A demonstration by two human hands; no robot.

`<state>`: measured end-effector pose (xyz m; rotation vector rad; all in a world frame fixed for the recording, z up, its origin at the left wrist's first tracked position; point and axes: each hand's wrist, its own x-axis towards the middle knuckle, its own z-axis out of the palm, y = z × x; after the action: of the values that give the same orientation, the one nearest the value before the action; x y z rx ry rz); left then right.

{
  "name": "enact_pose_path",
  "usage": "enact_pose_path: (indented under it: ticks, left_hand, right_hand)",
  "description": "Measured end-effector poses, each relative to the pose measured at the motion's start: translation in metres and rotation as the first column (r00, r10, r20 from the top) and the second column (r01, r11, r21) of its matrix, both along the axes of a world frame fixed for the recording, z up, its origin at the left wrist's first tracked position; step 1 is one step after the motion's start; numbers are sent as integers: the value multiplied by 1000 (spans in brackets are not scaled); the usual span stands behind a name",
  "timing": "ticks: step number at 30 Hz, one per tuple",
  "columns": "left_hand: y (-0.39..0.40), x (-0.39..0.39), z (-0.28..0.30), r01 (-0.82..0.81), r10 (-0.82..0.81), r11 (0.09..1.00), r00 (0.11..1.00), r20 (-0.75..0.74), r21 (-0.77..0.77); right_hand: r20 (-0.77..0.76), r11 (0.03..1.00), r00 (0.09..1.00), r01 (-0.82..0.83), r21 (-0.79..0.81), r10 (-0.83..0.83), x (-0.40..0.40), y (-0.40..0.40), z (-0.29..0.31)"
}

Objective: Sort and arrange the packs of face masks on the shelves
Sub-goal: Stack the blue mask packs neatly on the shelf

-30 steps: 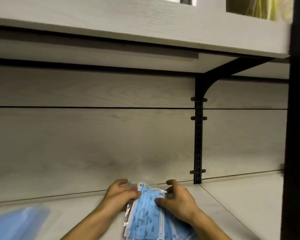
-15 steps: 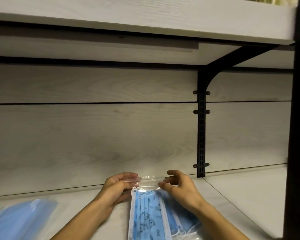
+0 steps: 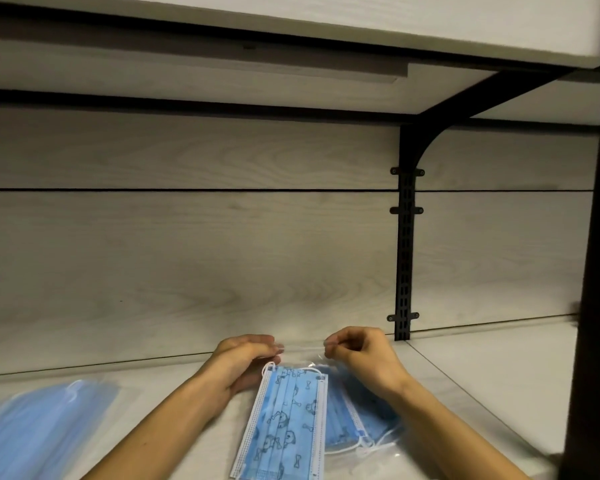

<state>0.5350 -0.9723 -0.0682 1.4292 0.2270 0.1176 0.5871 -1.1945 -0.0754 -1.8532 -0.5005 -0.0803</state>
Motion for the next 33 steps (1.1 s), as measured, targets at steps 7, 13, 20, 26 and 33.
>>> enact_pose_path:
  ticks: [7, 13, 20, 26, 33]
  left_hand:
    - [9, 1, 3, -102, 108, 985, 994, -36, 138]
    - [26, 5, 3, -133, 146, 981, 986, -83, 142]
    - [32, 10, 1, -157, 168, 979, 982, -82, 132]
    - [34, 10, 0, -156, 173, 973, 981, -87, 170]
    - [32, 8, 1, -154, 168, 975, 982, -80, 162]
  right_hand:
    - [143, 872, 987, 135, -471, -75, -4, -1, -5]
    - [44, 757, 995, 94, -647, -86, -8, -3, -5]
    - [113, 817, 985, 170, -550, -129, -6, -4, -3]
    - [76, 908, 974, 226, -351, -213, 0, -7, -4]
    - [-107, 953, 970, 234, 194, -216, -2, -17, 10]
